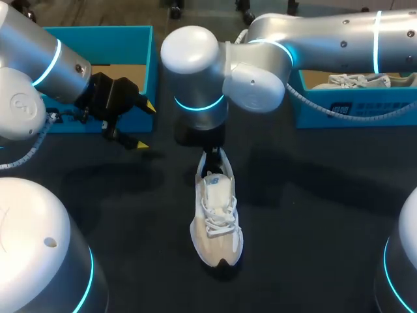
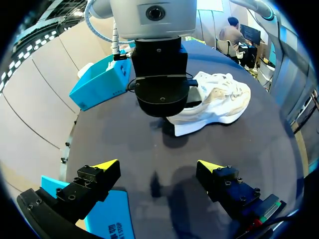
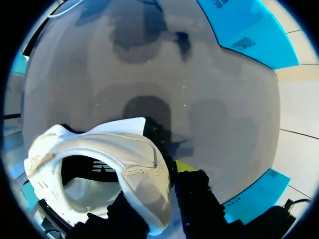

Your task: Take the shoe out of the shoebox, open the shoe tongue, remove and reinsert the insole, then place the shoe into the shoebox

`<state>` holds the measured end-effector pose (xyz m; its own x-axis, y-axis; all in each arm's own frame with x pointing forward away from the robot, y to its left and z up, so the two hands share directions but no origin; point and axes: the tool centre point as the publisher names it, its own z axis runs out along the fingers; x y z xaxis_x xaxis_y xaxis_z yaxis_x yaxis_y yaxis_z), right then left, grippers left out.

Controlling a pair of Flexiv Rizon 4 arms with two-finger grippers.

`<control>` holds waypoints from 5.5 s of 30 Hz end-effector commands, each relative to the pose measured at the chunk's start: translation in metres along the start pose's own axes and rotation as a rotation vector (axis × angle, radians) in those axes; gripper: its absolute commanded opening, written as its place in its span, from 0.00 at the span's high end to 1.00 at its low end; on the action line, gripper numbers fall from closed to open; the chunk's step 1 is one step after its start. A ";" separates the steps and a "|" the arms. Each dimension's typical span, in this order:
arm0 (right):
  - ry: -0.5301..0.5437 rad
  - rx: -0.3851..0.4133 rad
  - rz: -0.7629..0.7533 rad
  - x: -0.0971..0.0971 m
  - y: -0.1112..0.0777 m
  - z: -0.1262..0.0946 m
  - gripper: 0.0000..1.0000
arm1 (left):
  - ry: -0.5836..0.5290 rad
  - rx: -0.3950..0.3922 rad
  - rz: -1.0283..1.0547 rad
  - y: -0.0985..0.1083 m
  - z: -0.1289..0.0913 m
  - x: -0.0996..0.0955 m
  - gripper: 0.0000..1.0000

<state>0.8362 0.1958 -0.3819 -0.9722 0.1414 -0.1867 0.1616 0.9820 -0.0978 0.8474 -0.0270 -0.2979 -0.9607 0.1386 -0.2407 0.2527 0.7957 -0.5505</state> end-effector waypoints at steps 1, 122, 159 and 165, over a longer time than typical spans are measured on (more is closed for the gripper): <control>-0.009 -0.017 0.006 0.002 -0.010 -0.019 1.00 | -0.001 -0.001 0.001 0.000 0.000 0.001 0.00; -0.103 0.153 -0.021 -0.301 -0.348 -0.146 1.00 | -0.001 -0.001 0.001 0.000 0.000 0.001 0.00; 0.006 0.177 0.087 -0.473 -0.477 -0.075 1.00 | -0.001 -0.001 0.001 0.000 0.000 0.001 0.00; -0.035 0.158 0.339 -0.481 -0.483 -0.069 1.00 | -0.001 -0.001 0.001 0.000 0.000 0.001 0.00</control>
<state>1.2030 -0.3333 -0.1775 -0.8896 0.3522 -0.2908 0.4159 0.8878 -0.1972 0.8474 -0.0271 -0.2979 -0.9606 0.1388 -0.2407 0.2528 0.7956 -0.5505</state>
